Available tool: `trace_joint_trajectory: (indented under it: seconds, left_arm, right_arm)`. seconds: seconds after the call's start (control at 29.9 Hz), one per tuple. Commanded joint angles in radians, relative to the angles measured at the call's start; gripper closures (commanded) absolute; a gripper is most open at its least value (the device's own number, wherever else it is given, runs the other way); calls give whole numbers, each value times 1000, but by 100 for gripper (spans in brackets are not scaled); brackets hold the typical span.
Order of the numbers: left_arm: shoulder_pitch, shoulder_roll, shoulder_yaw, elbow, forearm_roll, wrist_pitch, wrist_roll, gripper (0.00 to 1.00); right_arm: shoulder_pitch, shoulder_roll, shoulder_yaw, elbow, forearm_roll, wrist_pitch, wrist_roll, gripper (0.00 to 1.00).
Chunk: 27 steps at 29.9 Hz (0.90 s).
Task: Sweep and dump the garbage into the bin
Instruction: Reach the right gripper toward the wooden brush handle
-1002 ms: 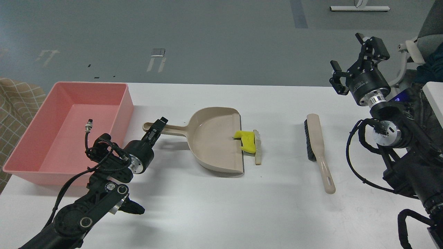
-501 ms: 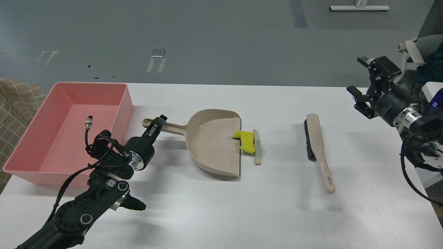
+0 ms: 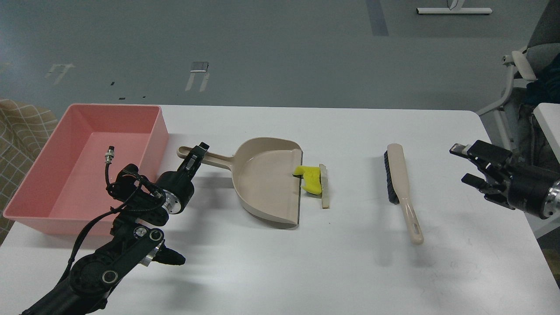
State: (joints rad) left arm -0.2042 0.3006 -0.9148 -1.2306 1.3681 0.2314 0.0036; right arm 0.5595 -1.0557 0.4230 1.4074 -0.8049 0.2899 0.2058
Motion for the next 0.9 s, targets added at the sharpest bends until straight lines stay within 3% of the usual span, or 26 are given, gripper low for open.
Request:
trace_joint_trajectory:
  seconds: [0.0,0.27,0.43,0.5,0.63,0.87]
  left_arm:
    - [0,0,1,-4,2,0,-1,100]
    - [0,0,1,-4,2,0,-1,100]
    - [-1,0,-1,-4,2,0,-1,100]
    - [-1,0,-1,-4,2,-1,-2,100]
    - [0,0,-1,-7,0,-1,-1,100]
    - [-3,-17,-1,-7,2,-1,-4,100]
  right_arm:
    - [-3,-3,-27,24,-65,0,-20,2]
    - [-3,8,-29,93,-82,6,-106,8]
    - [-1,11,-35,124,-85,6,-138,28]
    - [0,16,-36,125,-85,6,-149,31]
    - [-4,62,-40,124,-123,8,-184,31]
    - [-1,102,-59,124,-149,8,-204,31]
